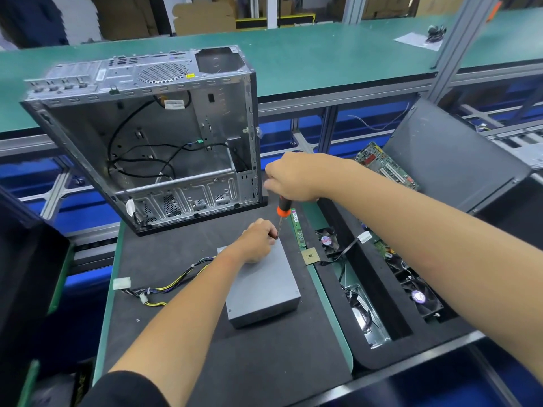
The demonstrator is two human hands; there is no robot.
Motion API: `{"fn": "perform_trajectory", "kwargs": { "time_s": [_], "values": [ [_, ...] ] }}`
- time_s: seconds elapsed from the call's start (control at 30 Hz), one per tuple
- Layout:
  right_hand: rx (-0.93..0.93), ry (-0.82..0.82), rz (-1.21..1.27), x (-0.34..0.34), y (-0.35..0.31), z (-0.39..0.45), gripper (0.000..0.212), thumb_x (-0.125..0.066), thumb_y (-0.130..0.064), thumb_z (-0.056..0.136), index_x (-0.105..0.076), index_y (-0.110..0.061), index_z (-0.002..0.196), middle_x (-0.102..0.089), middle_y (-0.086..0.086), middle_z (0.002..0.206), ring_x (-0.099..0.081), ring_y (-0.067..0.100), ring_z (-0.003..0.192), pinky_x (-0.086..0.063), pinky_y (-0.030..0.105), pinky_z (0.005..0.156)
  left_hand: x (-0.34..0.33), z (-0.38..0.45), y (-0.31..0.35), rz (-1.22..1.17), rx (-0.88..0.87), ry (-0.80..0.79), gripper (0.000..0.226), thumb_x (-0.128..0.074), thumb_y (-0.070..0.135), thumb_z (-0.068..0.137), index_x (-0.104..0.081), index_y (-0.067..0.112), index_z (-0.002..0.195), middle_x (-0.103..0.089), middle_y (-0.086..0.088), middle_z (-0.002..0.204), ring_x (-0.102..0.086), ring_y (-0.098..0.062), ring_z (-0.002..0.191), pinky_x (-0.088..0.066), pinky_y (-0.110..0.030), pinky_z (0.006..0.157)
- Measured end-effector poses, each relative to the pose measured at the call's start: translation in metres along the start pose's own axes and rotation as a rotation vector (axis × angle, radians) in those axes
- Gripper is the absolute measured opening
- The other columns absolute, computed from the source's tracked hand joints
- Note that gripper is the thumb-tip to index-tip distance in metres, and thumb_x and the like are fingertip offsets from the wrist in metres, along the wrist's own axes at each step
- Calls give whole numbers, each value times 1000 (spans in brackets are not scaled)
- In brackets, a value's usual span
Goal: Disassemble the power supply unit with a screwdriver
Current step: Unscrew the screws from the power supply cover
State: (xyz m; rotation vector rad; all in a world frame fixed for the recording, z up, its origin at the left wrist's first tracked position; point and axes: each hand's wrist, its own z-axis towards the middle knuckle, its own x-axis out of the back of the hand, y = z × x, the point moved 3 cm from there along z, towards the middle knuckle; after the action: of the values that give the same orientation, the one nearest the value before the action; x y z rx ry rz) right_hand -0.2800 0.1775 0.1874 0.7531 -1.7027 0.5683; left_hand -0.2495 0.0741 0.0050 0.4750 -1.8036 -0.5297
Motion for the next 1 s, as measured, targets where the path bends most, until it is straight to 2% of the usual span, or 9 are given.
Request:
{"fn": "perform_trajectory", "kwargs": {
  "time_s": [0.07,0.17,0.33,0.5,0.63,0.7,0.8,0.87,1.0],
  "values": [
    [45,-15,109,3,-1,-1,9,-50,-22,95,-47,-17,89,-53,-1,78,-52,18,68,-35,28,52,0,0,0,4,0,-5,14,-48,8,93,-45,21,91,-46,-7,116,-44,-26,110,-37,-38,99],
    [125,-88,216,6,-2,-6,23,-62,-7,79,-52,-19,95,-56,-3,86,-50,15,72,-41,30,58,0,0,1,4,3,-6,14,-48,8,93,-45,21,91,-47,-8,117,-43,-25,111,-35,-38,99],
    [32,8,-28,3,-4,-2,32,-38,-38,101,-44,-15,78,-55,7,73,-59,29,67,-46,35,56,0,-1,2,9,8,2,15,-48,7,93,-45,21,91,-47,-7,115,-43,-24,110,-35,-37,98],
    [113,-44,142,5,-3,-4,14,-61,-12,83,-53,-16,93,-53,-7,82,-50,17,74,-39,27,56,0,0,1,8,18,-30,13,-46,9,94,-44,22,91,-46,-6,116,-43,-24,108,-34,-33,95],
    [2,-92,49,4,-1,-6,31,-51,-44,94,-49,-14,85,-57,0,68,-62,21,56,-45,29,51,1,2,1,13,21,-75,13,-44,11,95,-43,23,91,-44,-3,112,-41,-22,104,-34,-35,96],
    [-23,-52,-89,3,0,-3,31,-41,-33,101,-45,-17,75,-57,6,69,-59,20,52,-44,28,49,1,1,1,26,21,-81,13,-43,11,95,-42,23,92,-44,-3,112,-40,-20,99,-32,-33,91],
    [68,-12,69,3,-2,-2,4,-54,-11,89,-53,-15,90,-53,-5,81,-49,16,71,-35,24,53,1,1,2,51,16,-81,14,-42,10,95,-40,23,90,-42,-1,107,-38,-19,96,-28,-31,86],
    [141,-70,169,7,-3,-6,20,-60,-4,80,-56,-16,96,-52,-10,84,-48,14,74,-36,24,56,2,1,3,64,14,-85,15,-41,9,94,-38,23,88,-40,0,104,-37,-20,94,-27,-30,83],
    [35,-97,70,6,0,-3,31,-50,-44,95,-49,-14,88,-59,0,79,-64,19,62,-46,30,57,2,1,3,68,8,-80,13,-40,10,95,-38,22,91,-40,0,104,-37,-20,93,-26,-30,83]
  ]
}}
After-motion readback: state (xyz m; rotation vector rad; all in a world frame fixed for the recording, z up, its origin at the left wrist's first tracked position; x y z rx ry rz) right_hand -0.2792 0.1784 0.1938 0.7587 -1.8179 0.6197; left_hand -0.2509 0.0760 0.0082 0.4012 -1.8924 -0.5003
